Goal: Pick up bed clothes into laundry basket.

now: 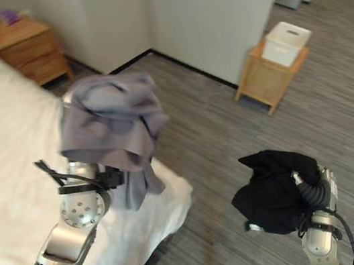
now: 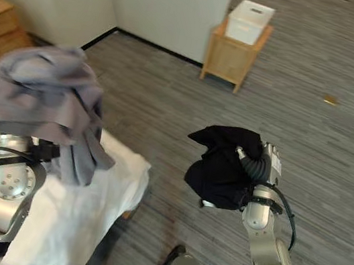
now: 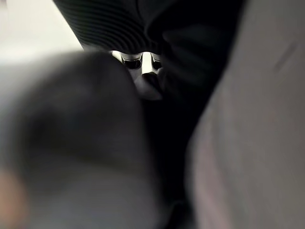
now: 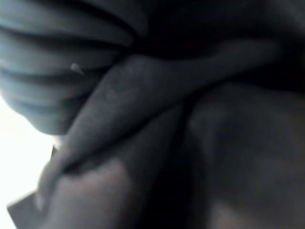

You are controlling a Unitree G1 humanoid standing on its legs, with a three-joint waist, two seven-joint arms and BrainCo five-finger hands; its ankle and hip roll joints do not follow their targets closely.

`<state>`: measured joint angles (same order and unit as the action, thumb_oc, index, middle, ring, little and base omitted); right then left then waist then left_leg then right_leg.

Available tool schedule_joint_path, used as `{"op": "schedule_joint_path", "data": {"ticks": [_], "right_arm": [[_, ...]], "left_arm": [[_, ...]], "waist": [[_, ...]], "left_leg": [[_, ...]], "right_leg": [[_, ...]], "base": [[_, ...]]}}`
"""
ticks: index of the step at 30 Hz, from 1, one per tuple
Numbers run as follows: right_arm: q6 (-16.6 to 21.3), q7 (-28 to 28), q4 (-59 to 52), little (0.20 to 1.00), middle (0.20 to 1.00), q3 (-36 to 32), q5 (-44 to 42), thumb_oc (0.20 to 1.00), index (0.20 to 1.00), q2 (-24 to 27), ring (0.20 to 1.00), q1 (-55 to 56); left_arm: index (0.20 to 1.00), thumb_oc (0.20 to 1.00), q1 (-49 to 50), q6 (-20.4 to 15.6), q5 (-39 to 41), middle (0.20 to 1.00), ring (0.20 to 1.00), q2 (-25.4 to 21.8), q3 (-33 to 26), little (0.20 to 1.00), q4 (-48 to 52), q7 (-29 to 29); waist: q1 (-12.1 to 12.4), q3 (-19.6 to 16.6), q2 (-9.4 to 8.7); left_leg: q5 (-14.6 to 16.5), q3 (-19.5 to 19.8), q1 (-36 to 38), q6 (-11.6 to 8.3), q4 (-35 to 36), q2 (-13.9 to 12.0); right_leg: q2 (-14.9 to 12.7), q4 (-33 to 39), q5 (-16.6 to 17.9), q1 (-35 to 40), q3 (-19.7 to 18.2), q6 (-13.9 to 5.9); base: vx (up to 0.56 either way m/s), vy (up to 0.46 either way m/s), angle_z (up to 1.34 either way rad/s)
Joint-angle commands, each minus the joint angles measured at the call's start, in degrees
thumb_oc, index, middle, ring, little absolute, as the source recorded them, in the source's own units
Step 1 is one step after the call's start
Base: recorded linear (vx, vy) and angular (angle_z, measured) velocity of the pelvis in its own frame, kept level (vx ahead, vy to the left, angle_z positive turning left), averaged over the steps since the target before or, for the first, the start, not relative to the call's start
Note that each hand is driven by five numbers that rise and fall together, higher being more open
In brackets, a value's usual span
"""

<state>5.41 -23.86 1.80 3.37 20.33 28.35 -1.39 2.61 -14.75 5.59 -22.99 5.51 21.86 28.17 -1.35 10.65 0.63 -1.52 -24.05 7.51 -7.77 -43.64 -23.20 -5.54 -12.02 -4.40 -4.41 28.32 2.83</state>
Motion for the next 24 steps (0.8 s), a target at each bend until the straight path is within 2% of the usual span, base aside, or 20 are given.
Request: {"op": "schedule_joint_path", "data": {"ticks": [1, 2, 4, 5, 6, 7, 8, 9, 10, 11, 14, 16, 17, 18, 19, 20, 21, 22, 23, 24], "right_arm": [[2.58, -1.85, -8.19, 0.2, 0.2, 1.73, 1.39, 0.2, 0.2, 3.84, 0.2, -4.07], [2.67, -1.14, -7.88, 0.2, 0.2, 3.95, 2.12, 0.2, 0.2, 3.52, 0.2, -6.19], [2.88, -1.0, -7.64, 0.2, 0.2, 5.42, 2.47, 0.2, 0.2, 3.14, 0.2, -7.03], [2.82, -1.17, -7.12, 0.2, 0.2, 6.92, 2.82, 0.2, 0.2, 3.06, 0.2, -8.16], [2.84, -1.02, -7.03, 0.2, 0.2, 7.73, 2.95, 0.2, 0.2, 3.12, 0.2, -9.04], [2.85, -1.04, -6.98, 0.2, 0.2, 7.73, 2.94, 0.2, 0.2, 3.16, 0.2, -9.13], [2.69, -0.55, -6.77, 0.2, 0.2, 9.4, 3.37, 0.2, 0.2, 2.52, 0.2, -10.52], [2.52, -0.52, -6.66, 0.2, 0.2, 10.13, 3.4, 0.2, 0.2, 2.23, 0.2, -11.2], [2.51, -0.57, -6.55, 0.2, 0.2, 10.2, 3.4, 0.2, 0.2, 2.31, 0.2, -11.28], [2.2, -0.39, -6.0, 0.2, 0.2, 11.01, 3.6, 0.2, 0.2, 1.9, 0.2, -12.22], [1.38, -0.68, -5.67, 0.2, 0.2, 11.71, 3.14, 0.2, 0.2, 1.71, 0.2, -14.2], [1.35, 0.31, -5.96, 0.2, 0.2, 12.13, 3.46, 0.2, 0.2, 1.44, 0.2, -13.53], [1.35, 0.32, -5.98, 0.2, 0.2, 12.12, 3.47, 0.2, 0.2, 1.41, 0.2, -13.49], [1.27, 0.86, -5.98, 0.2, 0.2, 12.15, 4.14, 0.2, 0.2, 0.95, 0.2, -12.91], [1.26, 0.41, -4.77, 0.2, 0.2, 11.88, 5.08, 0.2, 0.2, -0.09, 0.2, -11.44], [1.29, 0.38, -4.75, 0.2, 0.2, 11.86, 5.13, 0.2, 0.2, -0.17, 0.2, -11.45], [1.05, 0.36, -4.11, 0.2, 0.2, 11.73, 5.63, 0.2, 0.2, -0.45, 0.2, -10.72], [0.69, 0.6, -3.96, 0.2, 0.2, 11.38, 5.97, 0.2, 0.2, -0.48, 0.2, -10.09], [0.19, 0.6, -4.7, 0.2, 0.2, 10.08, 6.69, 0.2, 0.2, -0.59, 0.2, -8.98], [0.19, 0.6, -4.71, 0.2, 0.2, 10.08, 6.69, 0.2, 0.2, -0.57, 0.2, -8.98]], "left_arm": [[0.2, 0.2, 0.22, -2.54, 1.7, 0.2, 0.2, -0.48, -1.37, 0.2, 4.03, -2.69], [0.2, 0.2, 1.86, -2.95, 3.01, 0.2, 0.2, 0.02, -0.99, 0.2, 3.22, -4.72], [0.2, 0.2, 2.79, -3.36, 3.73, 0.2, 0.2, 0.38, -1.17, 0.2, 3.13, -5.46], [0.2, 0.2, 3.8, -3.35, 6.27, 0.2, 0.2, 1.1, -0.27, 0.2, 2.24, -6.99], [0.2, 0.2, 3.9, -3.48, 7.44, 0.2, 0.2, 1.39, 0.44, 0.2, 1.66, -7.55], [0.2, 0.2, 3.8, -3.53, 7.49, 0.2, 0.2, 1.42, 0.43, 0.2, 1.58, -7.6], [0.2, 0.2, 3.42, -3.51, 10.17, 0.2, 0.2, 2.09, 1.69, 0.2, 0.69, -9.04], [0.2, 0.2, 3.45, -3.36, 12.29, 0.2, 0.2, 2.4, 2.72, 0.2, 0.41, -9.73], [0.2, 0.2, 3.39, -3.41, 12.53, 0.2, 0.2, 2.45, 2.68, 0.2, 0.28, -9.9], [0.2, 0.2, 2.78, -2.77, 14.76, 0.2, 0.2, 2.33, 3.83, 0.2, 0.2, -12.1], [0.2, 0.2, 1.54, -2.22, 16.23, 0.2, 0.2, 2.42, 5.12, 0.2, 0.1, -12.36], [0.2, 0.2, 1.76, -1.71, 16.57, 0.2, 0.2, 1.92, 5.22, 0.2, 0.2, -12.83], [0.2, 0.2, 1.78, -1.7, 16.57, 0.2, 0.2, 1.89, 5.23, 0.2, 0.22, -12.83], [0.2, 0.2, 2.18, -1.71, 15.68, 0.2, 0.2, 1.39, 5.38, 0.2, 0.42, -12.58], [0.2, 0.2, 2.3, -1.38, 14.58, 0.2, 0.2, 0.14, 5.69, 0.2, -0.17, -12.33], [0.2, 0.2, 2.29, -1.38, 14.58, 0.2, 0.2, 0.06, 5.69, 0.2, -0.16, -12.31], [0.2, 0.2, 2.28, -1.21, 14.69, 0.2, 0.2, -0.46, 5.56, 0.2, -0.47, -12.11], [0.2, 0.2, 2.29, -0.92, 14.82, 0.2, 0.2, -1.07, 5.44, 0.2, -0.56, -11.85], [0.2, 0.2, 2.39, -0.68, 13.24, 0.2, 0.2, -2.15, 5.14, 0.2, -0.35, -11.17], [0.2, 0.2, 2.39, -0.67, 13.23, 0.2, 0.2, -2.13, 5.14, 0.2, -0.34, -11.17]], "waist": [[0.84, 0.84, -3.88], [3.8, 1.6, -4.06], [5.32, 1.96, -3.98], [7.2, 2.83, -2.9], [8.17, 3.3, -2.55], [8.26, 3.27, -2.76], [9.57, 3.67, -1.78], [9.92, 3.86, -0.95], [10.16, 3.79, -1.11], [11.17, 3.56, 0.8], [12.41, 3.02, 1.89], [12.98, 0.98, 1.4], [13.04, 1.01, 1.34], [13.44, 0.31, 0.32], [13.94, -0.71, -2.69], [14.18, -0.87, -2.63], [14.32, -1.15, -3.56], [13.84, -0.84, -4.12], [11.89, -0.38, -2.96], [11.92, -0.45, -2.89]], "left_leg": [[-0.89, 14.45, -6.87, 0.09, -2.06, 8.17], [0.96, 21.08, -10.42, 1.53, -1.88, 13.28], [0.12, 22.58, -11.16, 1.95, 0.55, 13.63], [3.26, 25.41, -14.27, 3.19, 6.9, 16.35], [4.83, 26.13, -16.79, 3.73, 10.86, 19.75], [4.42, 25.89, -16.8, 3.87, 11.28, 19.99], [4.49, 25.79, -19.48, 4.39, 19.99, 23.85], [3.21, 24.65, -21.77, 4.62, 24.13, 25.1], [3.17, 24.32, -21.32, 4.67, 24.83, 25.23], [-2.31, 19.78, -22.77, 4.35, 33.72, 24.6], [-5.19, 8.84, -25.03, 4.5, 41.82, 22.08], [-6.44, 6.54, -22.63, 6.83, 45.97, 21.5], [-6.52, 6.47, -22.48, 6.84, 46.16, 21.57], [-7.67, 6.88, -22.13, 7.91, 46.45, 21.89], [-6.59, 6.97, -20.31, 9.17, 46.53, 23.65], [-6.71, 6.79, -20.6, 9.15, 46.37, 23.35], [-5.36, 6.32, -19.31, 10.02, 45.88, 23.87], [-3.73, 6.46, -16.95, 10.93, 45.97, 24.86], [-1.88, 8.09, -12.22, 11.43, 47.09, 24.18], [-1.91, 8.08, -12.3, 11.42, 47.1, 24.1]], "right_leg": [[-2.47, 13.65, 1.19, 6.96, -3.54, -2.66], [-1.24, 14.44, 1.32, 8.13, -9.07, -4.24], [-1.15, 14.73, 1.47, 8.2, -11.41, -4.69], [-0.07, 15.32, 0.66, 9.54, -14.65, -5.31], [0.44, 15.98, 0.55, 10.54, -16.46, -5.63], [0.15, 16.05, 0.78, 10.34, -16.57, -5.71], [1.16, 16.63, -0.08, 11.54, -19.23, -6.06], [2.4, 16.92, -0.63, 12.65, -19.91, -5.97], [2.14, 16.87, -0.85, 12.64, -20.2, -6.01], [4.55, 17.02, -3.43, 15.13, -21.71, -5.72], [5.77, 17.02, -7.4, 19.63, -22.26, -5.87], [5.68, 17.02, -8.52, 22.26, -22.06, -6.75], [5.61, 17.02, -8.55, 22.32, -22.09, -6.77], [5.37, 15.75, -9.07, 22.88, -22.18, -6.9], [3.6, 9.22, -6.83, 21.97, -20.52, -9.89], [3.76, 9.2, -6.63, 21.65, -20.76, -9.85], [2.6, 4.12, -3.12, 20.14, -19.64, -12.96], [0.84, -2.75, 1.62, 18.26, -18.37, -16.44], [0.51, -15.12, 9.32, 12.26, -18.29, -17.83], [0.6, -15.07, 9.4, 12.18, -18.33, -17.83]], "base": [[0.29, -0.032, -2.13], [0.26, 0.007, -1.93], [0.29, 0.036, -1.68], [0.36, 0.075, -1.77], [0.35, 0.08, -1.86], [0.3, 0.083, -0.99], [0.33, 0.07, -0.76], [0.36, 0.064, -0.66], [0.45, 0.061, -0.4], [0.46, 0.072, -0.2], [0.57, 0.11, -0.33], [0.52, 0.132, -0.08], [0.43, 0.095, 0.17], [0.54, 0.044, 0.09], [0.53, 0.044, -0.09], [0.47, 0.026, -0.12], [0.3, 0.046, 0.02], [0.66, 0.091, 0.19], [0.5, 0.081, 0.0], [0.71, 0.051, -0.04]]}}
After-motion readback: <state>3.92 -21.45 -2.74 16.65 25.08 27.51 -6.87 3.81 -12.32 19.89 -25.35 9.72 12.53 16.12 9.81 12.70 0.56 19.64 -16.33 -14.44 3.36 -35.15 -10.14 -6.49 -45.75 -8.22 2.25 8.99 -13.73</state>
